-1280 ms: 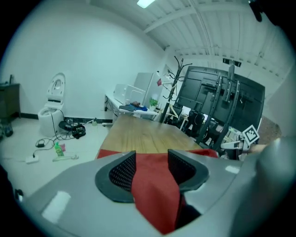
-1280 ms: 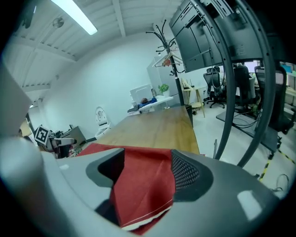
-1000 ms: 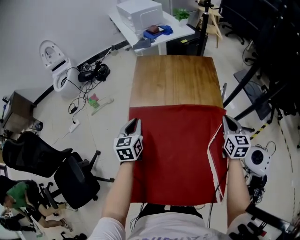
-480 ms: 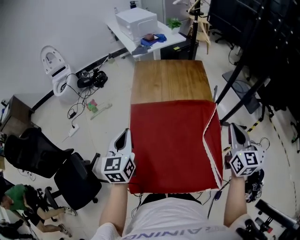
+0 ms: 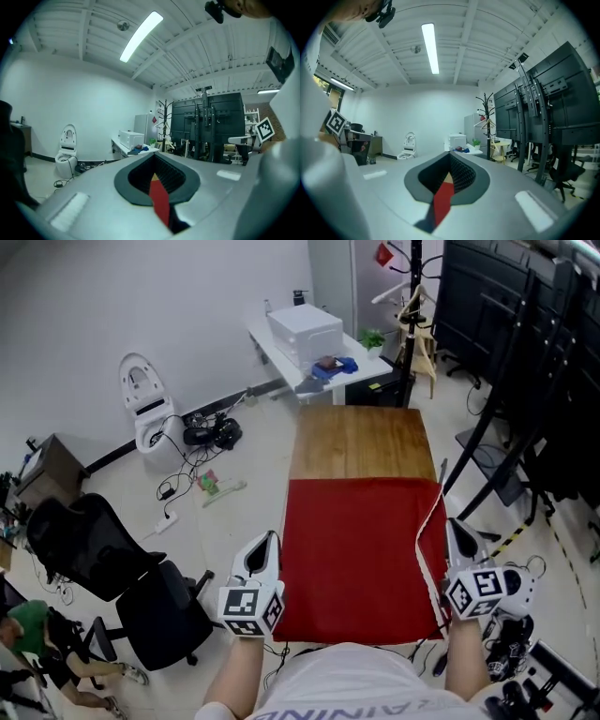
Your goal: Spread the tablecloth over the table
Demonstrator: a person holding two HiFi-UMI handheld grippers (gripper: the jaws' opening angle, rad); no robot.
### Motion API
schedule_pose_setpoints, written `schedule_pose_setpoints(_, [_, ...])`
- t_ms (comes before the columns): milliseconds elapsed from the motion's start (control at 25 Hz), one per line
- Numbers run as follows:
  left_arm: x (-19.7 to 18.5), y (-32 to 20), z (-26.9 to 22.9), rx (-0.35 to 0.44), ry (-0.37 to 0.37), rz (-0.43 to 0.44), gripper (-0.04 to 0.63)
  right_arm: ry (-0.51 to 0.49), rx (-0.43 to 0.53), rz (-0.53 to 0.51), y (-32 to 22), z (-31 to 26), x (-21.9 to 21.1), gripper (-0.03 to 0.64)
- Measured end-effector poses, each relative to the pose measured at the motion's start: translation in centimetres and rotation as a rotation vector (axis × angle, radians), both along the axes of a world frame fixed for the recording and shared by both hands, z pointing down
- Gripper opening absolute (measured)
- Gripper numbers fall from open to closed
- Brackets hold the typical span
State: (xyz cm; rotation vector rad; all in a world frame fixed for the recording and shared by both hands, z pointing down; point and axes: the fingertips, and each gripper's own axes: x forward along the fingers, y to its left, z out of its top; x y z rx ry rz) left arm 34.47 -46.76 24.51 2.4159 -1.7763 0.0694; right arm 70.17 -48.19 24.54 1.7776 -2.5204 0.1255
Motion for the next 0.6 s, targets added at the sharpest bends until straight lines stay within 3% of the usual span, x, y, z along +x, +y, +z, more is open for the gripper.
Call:
schedule_pose_setpoints(280, [0.1,0.4,-0.5,0.003,0.032,0.014,0.006,0.029,0.006,0.002,0.4,-0.9,-0.5,0.005])
schedule_pose_setpoints(600, [1.9,0.1,-1.0,0.033,-0.026,0.030,0.006,0.032,0.007,-0.004,0.3,-1.1,-0.3,0.005])
